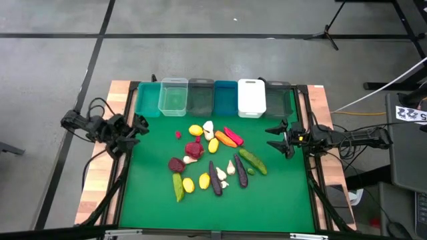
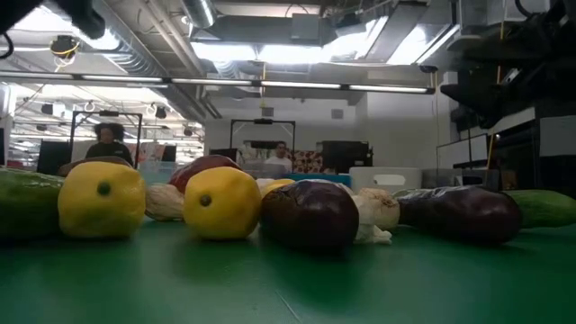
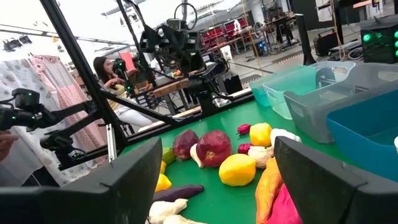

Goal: Sort produce into baskets
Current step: Put the apple into the green bin

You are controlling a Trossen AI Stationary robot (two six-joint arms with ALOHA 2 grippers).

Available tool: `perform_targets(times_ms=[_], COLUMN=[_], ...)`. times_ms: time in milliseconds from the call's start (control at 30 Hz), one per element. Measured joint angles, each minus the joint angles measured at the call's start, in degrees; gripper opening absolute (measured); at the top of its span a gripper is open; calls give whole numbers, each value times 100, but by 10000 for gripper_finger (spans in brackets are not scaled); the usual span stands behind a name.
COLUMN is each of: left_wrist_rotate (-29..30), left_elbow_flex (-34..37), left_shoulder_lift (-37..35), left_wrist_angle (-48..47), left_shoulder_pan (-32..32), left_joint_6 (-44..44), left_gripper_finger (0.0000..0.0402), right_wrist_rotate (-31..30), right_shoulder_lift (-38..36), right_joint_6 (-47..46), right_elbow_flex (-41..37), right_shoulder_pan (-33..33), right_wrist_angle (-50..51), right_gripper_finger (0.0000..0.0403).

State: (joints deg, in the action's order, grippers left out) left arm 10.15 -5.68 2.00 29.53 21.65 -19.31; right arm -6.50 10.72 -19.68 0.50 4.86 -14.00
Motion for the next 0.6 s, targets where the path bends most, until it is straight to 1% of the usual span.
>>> perform_targets(times_ms=[100,200,233,333,367,400,467,533,600], left_wrist_rotate=[-82,-106,-97,-62,-59,-59,-59,-50,90], left_elbow_flex=[-379,-684,-758,-1005,-1133,-1310,-1763,-2374,-3077], left_shoulder_lift=[401,1030,1239,1925,2141,2345,2742,3203,3803], left_wrist_angle=[58,619,922,1993,2150,2082,1311,-28,-1341], left_shoulder_pan=[0,-1,-13,-93,-109,-112,-97,-92,-91], left_joint_6=[-220,-428,-307,453,518,537,597,584,377], left_gripper_finger=[240,240,240,240,240,240,240,240,240], right_wrist_rotate=[2,2,2,4,4,5,107,279,451], right_shoulder_lift=[2,2,-3,2,2,0,0,2,0], right_joint_6=[2,0,1,19,39,49,59,61,61], right_elbow_flex=[79,318,404,668,760,842,983,1125,1208], right_shoulder_pan=[0,0,0,0,0,0,0,0,0], right_wrist_angle=[16,-7,-18,7,1,-15,20,96,70], right_gripper_finger=[310,310,310,310,310,310,310,310,310])
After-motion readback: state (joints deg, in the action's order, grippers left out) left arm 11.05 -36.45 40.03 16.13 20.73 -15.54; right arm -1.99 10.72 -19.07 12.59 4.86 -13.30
